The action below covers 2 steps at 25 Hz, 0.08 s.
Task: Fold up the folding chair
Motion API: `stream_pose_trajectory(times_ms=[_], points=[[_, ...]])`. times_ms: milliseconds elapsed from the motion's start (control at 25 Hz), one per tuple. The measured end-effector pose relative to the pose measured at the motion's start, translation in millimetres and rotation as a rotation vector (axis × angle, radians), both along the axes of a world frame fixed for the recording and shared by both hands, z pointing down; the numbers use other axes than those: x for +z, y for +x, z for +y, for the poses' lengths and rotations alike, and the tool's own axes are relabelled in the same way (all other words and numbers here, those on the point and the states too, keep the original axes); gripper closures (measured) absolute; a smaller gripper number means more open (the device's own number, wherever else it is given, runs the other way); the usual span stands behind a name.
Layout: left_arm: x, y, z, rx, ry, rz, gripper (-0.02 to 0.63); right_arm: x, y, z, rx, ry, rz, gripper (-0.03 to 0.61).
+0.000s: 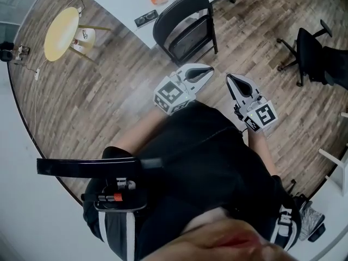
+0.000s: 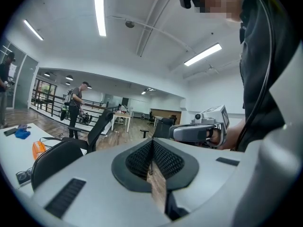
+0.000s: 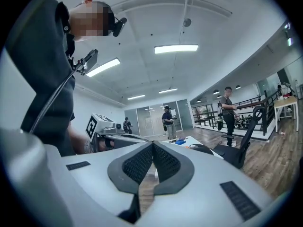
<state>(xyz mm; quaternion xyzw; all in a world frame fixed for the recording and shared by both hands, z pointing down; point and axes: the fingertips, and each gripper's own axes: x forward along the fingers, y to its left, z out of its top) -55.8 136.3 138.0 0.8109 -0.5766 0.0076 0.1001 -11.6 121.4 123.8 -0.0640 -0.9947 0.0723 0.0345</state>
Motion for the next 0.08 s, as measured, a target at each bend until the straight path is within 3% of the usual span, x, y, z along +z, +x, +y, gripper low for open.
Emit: stream_pose_trajectory(times_ms=[80], points=[[-2.9,-1.1,-5.7,0.005,0.012,-0.008,0.609,-2.7,-1.8,-4.0,0.005,0.006,-0.006,0.568]])
